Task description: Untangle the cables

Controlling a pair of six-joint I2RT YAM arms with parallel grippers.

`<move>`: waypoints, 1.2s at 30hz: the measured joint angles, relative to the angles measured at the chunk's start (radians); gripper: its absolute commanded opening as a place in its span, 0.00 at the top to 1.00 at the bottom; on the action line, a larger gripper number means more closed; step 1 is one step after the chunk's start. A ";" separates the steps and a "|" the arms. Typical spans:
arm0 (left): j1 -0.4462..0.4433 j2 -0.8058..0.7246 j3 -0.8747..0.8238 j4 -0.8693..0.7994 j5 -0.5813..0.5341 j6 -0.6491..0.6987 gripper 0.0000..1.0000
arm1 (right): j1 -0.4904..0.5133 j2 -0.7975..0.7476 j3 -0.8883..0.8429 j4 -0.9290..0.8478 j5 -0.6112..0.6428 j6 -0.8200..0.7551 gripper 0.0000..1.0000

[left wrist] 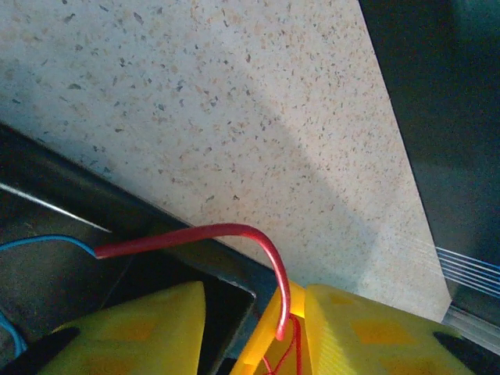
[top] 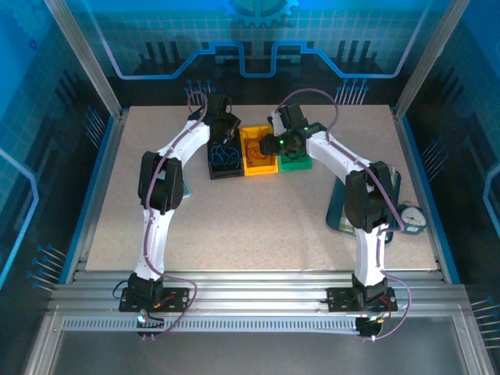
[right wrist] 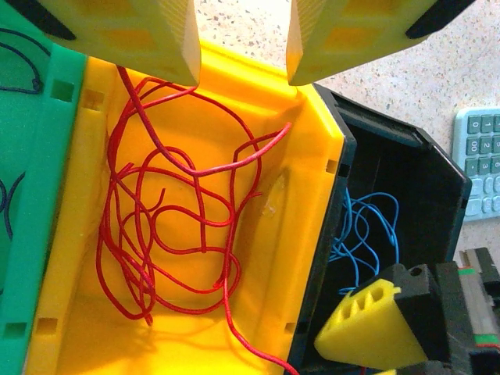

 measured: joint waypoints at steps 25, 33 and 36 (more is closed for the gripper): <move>0.000 0.000 -0.001 0.023 0.000 -0.022 0.91 | -0.003 -0.014 -0.056 0.027 0.005 0.012 0.67; 0.000 0.000 -0.001 0.029 0.002 -0.021 1.00 | -0.010 -0.048 -0.090 0.038 0.019 0.024 0.67; -0.002 0.000 -0.002 0.030 0.003 -0.018 1.00 | -0.010 -0.051 -0.091 0.039 0.019 0.028 0.67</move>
